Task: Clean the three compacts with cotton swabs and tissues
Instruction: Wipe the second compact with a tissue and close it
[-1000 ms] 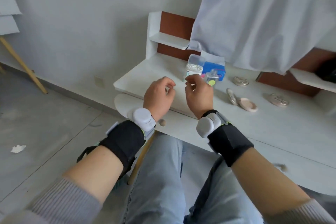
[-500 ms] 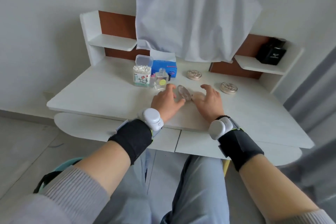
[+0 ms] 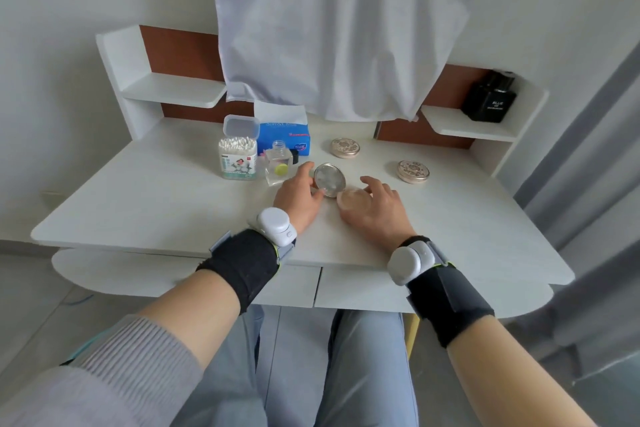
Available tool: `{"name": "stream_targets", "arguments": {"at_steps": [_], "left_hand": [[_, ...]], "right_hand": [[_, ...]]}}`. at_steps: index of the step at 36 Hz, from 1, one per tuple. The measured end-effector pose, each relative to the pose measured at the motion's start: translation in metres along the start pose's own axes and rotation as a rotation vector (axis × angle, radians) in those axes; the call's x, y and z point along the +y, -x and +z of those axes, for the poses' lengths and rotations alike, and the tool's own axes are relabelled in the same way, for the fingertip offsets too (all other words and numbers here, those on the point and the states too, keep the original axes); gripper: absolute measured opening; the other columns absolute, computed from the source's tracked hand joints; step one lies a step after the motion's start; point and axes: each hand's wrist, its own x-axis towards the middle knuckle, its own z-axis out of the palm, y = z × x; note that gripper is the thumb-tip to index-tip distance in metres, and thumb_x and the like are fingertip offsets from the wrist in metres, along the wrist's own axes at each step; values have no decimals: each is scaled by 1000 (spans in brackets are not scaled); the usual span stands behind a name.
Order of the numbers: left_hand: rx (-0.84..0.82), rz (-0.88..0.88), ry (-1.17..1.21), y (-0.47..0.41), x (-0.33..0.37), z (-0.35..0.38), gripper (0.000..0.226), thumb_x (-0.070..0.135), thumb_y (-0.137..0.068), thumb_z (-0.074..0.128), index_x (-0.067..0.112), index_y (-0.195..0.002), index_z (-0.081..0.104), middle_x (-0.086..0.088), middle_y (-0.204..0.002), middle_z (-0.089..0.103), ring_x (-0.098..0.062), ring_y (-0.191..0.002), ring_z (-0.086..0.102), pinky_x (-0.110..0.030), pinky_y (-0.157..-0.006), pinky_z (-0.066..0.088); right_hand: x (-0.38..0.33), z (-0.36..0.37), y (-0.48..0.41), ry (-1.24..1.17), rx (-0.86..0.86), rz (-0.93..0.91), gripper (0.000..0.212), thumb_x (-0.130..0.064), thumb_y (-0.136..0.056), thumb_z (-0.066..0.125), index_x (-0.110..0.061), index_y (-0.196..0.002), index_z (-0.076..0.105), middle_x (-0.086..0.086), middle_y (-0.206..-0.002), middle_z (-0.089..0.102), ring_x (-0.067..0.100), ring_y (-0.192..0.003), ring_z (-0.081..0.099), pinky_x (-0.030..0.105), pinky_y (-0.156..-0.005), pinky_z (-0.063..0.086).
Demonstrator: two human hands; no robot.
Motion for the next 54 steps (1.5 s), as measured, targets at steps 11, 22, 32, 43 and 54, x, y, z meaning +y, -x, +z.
{"name": "stream_targets", "arguments": {"at_steps": [11,22,32,43,54], "left_hand": [[-3,19,2,-11,0,3,37,19,-91,57,23,-128,55,1,-111,70,-23,-101,63,-38,-85,51],[-46,-80,138,-9,-4,1,23,23,-89,50,26,-109,61,10,-96,68,-15,-93,63,-30,-80,46],[-112,-125,210,-17,-1,-15,22,22,-88,54,23,-108,62,8,-104,67,-11,-94,59,-26,-83,41],[-139,-142,254,-20,3,-21,3,21,-88,55,23,-86,53,17,-75,53,-7,-78,50,-20,-65,35],[-119,-160,231,-22,3,-18,11,21,-86,55,15,-94,60,-1,-99,67,-21,-95,59,-33,-82,46]], "right_hand": [[-8,4,-4,-16,68,24,58,-56,-87,53,-12,-124,52,13,-109,60,28,-105,53,32,-88,37],[-65,20,-102,61,109,-58,32,-23,-90,49,-10,-117,60,9,-114,63,28,-106,56,37,-88,45],[-111,57,-184,135,-108,-29,47,-28,-95,46,-9,-137,42,12,-138,49,33,-124,42,41,-102,39],[-121,70,-204,268,-194,-49,29,-21,-88,53,-28,-113,64,4,-114,65,27,-107,59,37,-94,47],[-121,71,-204,199,-144,-85,25,-25,-88,56,-23,-109,69,9,-107,68,30,-97,62,32,-80,50]]}}
